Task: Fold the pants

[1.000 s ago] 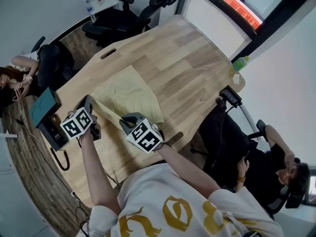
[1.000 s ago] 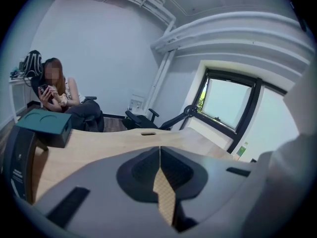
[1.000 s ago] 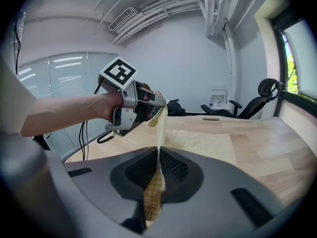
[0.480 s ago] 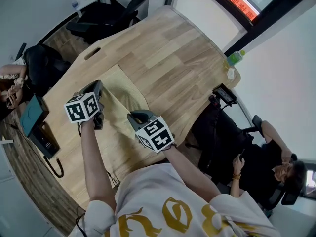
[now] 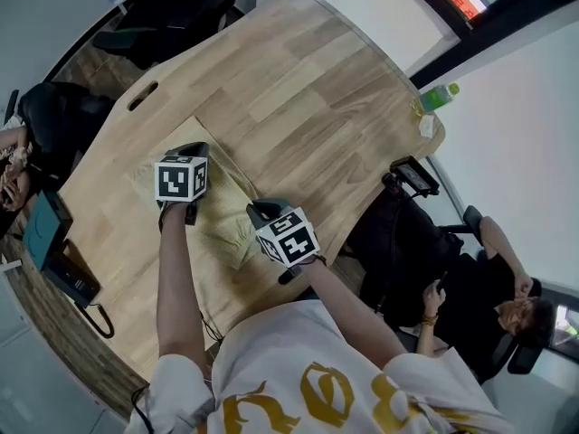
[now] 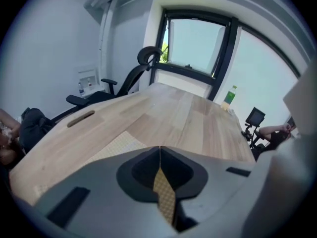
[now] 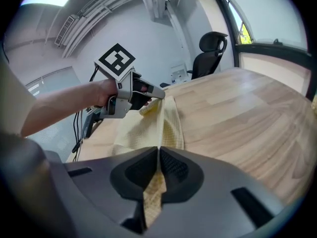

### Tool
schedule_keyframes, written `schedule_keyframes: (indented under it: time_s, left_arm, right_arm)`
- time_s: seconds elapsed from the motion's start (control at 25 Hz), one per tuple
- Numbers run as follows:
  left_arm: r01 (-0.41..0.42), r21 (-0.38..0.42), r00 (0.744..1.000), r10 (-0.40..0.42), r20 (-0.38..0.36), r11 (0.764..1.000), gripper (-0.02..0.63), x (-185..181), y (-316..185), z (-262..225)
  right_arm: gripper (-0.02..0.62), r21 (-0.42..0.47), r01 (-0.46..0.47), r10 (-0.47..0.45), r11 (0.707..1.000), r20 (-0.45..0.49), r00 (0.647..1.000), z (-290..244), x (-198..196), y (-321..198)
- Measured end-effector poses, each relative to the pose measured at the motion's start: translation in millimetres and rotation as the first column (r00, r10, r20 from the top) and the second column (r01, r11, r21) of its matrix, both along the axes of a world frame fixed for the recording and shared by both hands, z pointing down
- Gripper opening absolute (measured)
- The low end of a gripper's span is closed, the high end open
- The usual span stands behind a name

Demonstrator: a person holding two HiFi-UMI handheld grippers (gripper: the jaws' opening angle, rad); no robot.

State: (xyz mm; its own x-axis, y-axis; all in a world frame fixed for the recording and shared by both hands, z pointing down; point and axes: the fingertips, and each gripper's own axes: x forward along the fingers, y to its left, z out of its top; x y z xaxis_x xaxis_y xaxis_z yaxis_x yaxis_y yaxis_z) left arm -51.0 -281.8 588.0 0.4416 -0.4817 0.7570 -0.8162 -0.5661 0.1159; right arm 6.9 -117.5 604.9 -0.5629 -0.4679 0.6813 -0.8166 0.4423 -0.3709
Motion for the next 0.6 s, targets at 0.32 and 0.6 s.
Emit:
schedule_keyframes:
  time_s: [0.32,0.6]
  left_arm:
    - [-0.011,-0.089,0.995,0.020,0.096,0.996,0.012,16,-4,65]
    - [0.011,-0.101,0.997,-0.003,0.078,0.995,0.012,21,-8,68]
  right_arm:
    - [0.014,-0.128,0.006,-0.022,0.992,-0.122,0.992,57,25,-7]
    - [0.015,-0.156,0.010,-0.028,0.988,-0.113,0.993,58,25,-9]
